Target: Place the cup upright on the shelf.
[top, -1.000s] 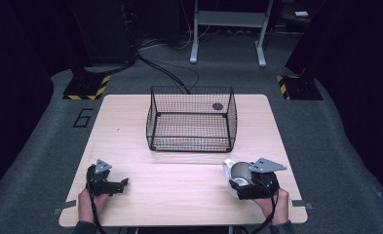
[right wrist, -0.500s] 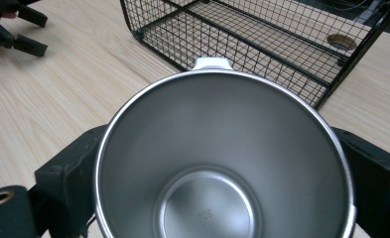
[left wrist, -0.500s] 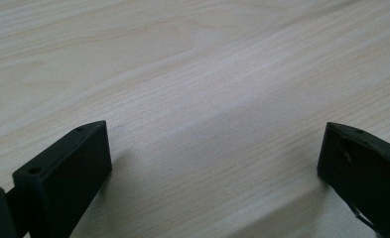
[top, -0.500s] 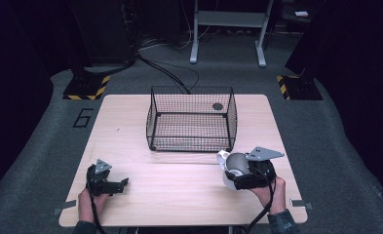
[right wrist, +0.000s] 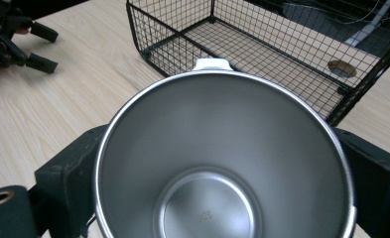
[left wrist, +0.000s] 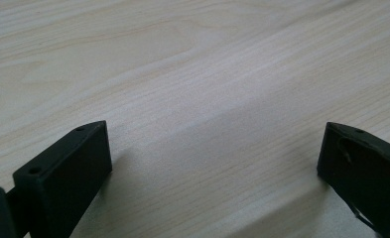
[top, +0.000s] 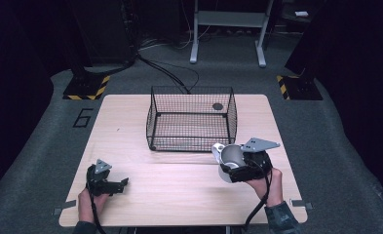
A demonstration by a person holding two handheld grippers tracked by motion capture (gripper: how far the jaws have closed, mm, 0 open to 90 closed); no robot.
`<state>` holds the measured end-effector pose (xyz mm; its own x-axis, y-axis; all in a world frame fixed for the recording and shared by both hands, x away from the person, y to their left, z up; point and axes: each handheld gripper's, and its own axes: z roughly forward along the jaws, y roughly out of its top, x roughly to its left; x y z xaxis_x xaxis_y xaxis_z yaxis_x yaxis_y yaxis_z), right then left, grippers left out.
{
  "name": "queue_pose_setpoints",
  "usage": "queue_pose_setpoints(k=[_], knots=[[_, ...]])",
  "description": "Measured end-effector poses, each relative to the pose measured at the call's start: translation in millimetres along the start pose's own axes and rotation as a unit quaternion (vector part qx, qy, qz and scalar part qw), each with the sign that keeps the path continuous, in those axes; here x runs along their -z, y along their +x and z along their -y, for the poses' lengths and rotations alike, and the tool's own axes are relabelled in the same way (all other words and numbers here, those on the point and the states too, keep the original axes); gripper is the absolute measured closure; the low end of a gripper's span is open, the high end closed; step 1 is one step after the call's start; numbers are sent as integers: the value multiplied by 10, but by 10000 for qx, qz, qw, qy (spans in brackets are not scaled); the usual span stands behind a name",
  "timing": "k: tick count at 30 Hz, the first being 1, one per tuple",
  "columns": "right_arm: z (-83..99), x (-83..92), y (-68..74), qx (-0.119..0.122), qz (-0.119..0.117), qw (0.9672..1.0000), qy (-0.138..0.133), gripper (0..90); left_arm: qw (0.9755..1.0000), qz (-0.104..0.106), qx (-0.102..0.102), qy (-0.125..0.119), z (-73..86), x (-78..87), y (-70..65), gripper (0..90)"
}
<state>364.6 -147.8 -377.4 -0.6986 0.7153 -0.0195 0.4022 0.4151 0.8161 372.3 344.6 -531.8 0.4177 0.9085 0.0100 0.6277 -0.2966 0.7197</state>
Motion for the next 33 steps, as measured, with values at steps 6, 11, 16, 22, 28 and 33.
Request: queue_pose_setpoints(k=[6, 11, 16, 22, 28, 33], knots=[[-139, -31, -22, 39, -31, 10000, -58, 57, 10000, 1, 3, -2, 0, 0, 0, 4], [-311, -72, -55, 112, -88, 9998, -157, 57, 10000, -1, 2, -1, 0, 0, 0, 4], [-439, -135, -78, 70, -164, 9996, -234, 57, 10000, 1, 5, -6, 0, -1, 0, 4], [-552, -193, -89, 91, -204, 9995, -217, 57, 10000, 1, 6, -4, 0, -1, 0, 4], [-729, -274, -126, 126, -224, 9994, -246, 57, 10000, 1, 5, -3, 0, 0, 0, 4], [-845, -333, -157, 194, -237, 9992, -266, 57, 10000, 1, 4, -5, 0, 0, 0, 4]])
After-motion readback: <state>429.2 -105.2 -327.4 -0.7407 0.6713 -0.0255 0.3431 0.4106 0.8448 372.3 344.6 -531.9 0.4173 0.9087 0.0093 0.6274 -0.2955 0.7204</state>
